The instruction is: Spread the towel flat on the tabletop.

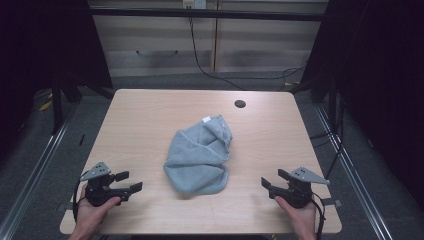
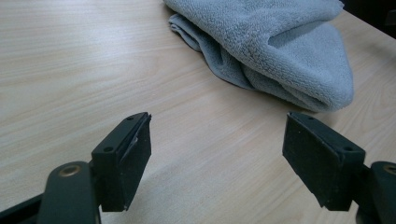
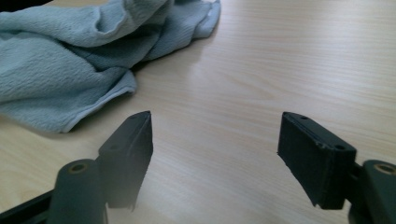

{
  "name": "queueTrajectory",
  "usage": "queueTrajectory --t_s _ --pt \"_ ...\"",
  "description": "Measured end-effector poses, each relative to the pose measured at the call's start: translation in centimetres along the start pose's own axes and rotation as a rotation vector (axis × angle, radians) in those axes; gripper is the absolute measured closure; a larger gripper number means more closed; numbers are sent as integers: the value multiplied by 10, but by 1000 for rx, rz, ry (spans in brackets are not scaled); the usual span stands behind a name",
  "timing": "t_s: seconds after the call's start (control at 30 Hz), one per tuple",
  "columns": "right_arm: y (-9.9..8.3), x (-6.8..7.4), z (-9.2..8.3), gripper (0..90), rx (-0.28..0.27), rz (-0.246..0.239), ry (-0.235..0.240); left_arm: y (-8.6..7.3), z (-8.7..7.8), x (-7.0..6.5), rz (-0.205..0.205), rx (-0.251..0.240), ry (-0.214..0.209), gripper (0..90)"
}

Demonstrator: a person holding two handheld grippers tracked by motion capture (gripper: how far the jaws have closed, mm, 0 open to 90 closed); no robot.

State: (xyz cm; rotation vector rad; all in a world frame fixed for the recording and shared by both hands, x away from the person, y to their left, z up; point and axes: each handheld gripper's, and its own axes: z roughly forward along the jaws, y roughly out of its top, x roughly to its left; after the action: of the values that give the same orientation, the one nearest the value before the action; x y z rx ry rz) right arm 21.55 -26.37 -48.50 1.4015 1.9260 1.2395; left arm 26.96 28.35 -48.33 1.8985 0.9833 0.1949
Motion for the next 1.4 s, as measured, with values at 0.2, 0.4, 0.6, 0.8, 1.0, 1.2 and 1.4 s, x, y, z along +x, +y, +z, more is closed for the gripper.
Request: queueTrajectory --t_s 0.2,0.4,0.6,0.8,1.0,1.2,1.4 --pt "0 3 1 322 15 5 57 0 1 -3 8 -3 -23 235" --pt "7 14 2 424 17 -29 120 2 1 -11 7 -2 -47 234" --pt "30 34 17 520 35 -104 233 20 9 -26 45 -1 -77 289" --pt "55 46 43 618 52 -164 306 49 35 -29 87 -19 -112 484" --pt "80 56 71 592 54 -199 353 58 54 -25 50 -16 -107 468" --pt "87 71 106 551 97 -246 387 40 72 -24 18 28 -102 381" --pt "81 69 125 459 121 -225 387 37 78 -30 -10 50 -135 248"
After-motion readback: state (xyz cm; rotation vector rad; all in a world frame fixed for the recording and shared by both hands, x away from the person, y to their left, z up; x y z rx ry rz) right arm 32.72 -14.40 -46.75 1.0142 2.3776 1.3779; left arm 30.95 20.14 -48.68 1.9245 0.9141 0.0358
